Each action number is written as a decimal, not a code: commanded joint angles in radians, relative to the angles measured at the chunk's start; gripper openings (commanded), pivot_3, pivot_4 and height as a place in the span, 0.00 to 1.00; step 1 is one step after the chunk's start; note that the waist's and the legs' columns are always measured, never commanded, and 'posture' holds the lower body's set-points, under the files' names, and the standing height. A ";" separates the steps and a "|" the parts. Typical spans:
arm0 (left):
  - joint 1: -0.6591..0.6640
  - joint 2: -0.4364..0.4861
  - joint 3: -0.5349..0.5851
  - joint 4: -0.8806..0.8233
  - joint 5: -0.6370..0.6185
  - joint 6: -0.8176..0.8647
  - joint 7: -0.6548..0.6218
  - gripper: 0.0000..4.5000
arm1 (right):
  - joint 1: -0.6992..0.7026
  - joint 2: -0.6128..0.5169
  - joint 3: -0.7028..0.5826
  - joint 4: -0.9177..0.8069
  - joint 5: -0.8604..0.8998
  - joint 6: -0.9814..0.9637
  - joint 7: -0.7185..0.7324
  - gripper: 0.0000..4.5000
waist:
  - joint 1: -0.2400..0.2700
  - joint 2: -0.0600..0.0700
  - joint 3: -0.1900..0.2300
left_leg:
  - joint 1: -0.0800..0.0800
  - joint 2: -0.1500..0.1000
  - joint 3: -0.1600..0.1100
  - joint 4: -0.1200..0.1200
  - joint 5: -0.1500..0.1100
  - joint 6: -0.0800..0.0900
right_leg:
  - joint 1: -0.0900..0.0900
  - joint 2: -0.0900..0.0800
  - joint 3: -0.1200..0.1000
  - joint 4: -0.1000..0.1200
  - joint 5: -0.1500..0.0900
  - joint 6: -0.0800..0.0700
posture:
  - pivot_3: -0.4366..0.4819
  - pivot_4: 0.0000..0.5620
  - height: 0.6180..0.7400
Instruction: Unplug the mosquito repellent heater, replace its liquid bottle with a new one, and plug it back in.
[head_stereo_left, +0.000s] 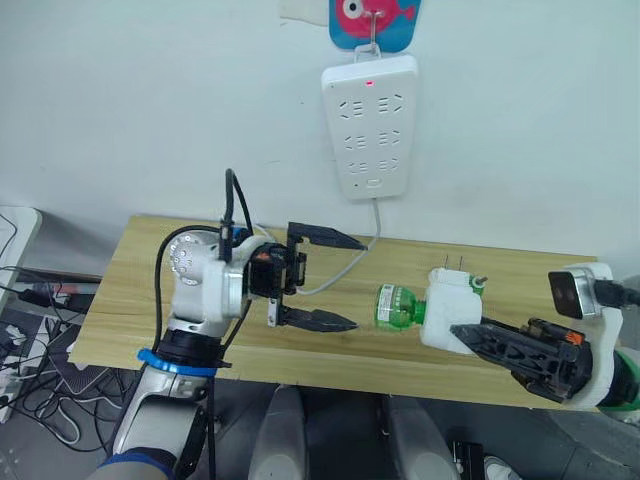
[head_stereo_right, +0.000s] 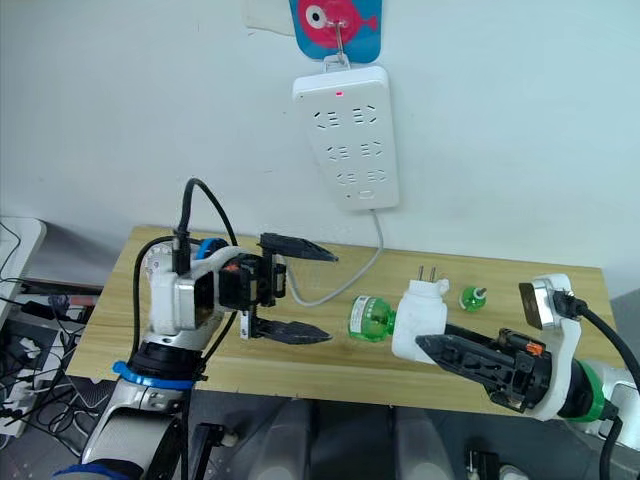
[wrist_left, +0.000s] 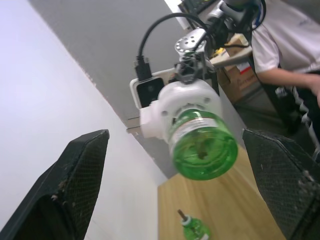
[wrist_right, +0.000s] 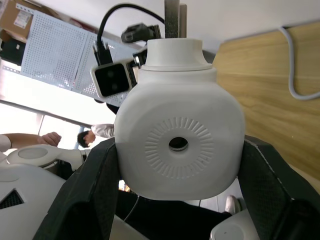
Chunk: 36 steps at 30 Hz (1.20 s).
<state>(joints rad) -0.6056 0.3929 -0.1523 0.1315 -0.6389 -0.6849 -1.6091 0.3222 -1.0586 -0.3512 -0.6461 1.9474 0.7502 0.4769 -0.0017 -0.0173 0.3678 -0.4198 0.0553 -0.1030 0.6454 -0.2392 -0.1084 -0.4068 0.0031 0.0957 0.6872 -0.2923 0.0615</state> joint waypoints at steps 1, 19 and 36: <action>-0.021 -0.006 -0.048 0.049 0.000 -0.136 -0.005 1.00 | -0.017 0.016 0.003 -0.024 0.025 -0.002 -0.001 0.66 | 0.000 0.000 0.000 | 0.000 0.000 0.000 0.000 0.000 0.000 | 0.000 0.000 0.000 0.000 0.000 0.000 | 0.52 0.66 1.00; -0.089 -0.081 -0.116 0.184 0.022 -0.341 -0.005 1.00 | -0.077 0.055 0.107 -0.104 0.025 -0.091 -0.094 0.66 | -0.007 0.000 0.000 | 0.000 0.000 -0.002 0.000 0.000 0.000 | 0.000 0.000 -0.001 0.001 0.000 0.000 | 0.51 0.64 1.00; -0.094 -0.076 -0.124 0.168 0.001 -0.228 -0.005 0.50 | -0.086 -0.026 0.101 -0.104 0.025 -0.066 -0.097 0.66 | -0.008 0.000 0.000 | 0.000 0.000 -0.002 0.000 0.000 0.000 | 0.000 0.000 -0.001 0.000 0.000 0.000 | 0.52 0.65 1.00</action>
<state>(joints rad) -0.6919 0.3199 -0.2790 0.3248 -0.6189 -0.9534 -1.6095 0.2392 -1.0646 -0.2362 -0.7172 1.9477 0.6595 0.3694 -0.0093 -0.0173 0.3678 -0.4198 0.0551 -0.1051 0.6454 -0.2391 -0.1083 -0.4067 0.0034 0.0942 0.6876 -0.2924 0.0617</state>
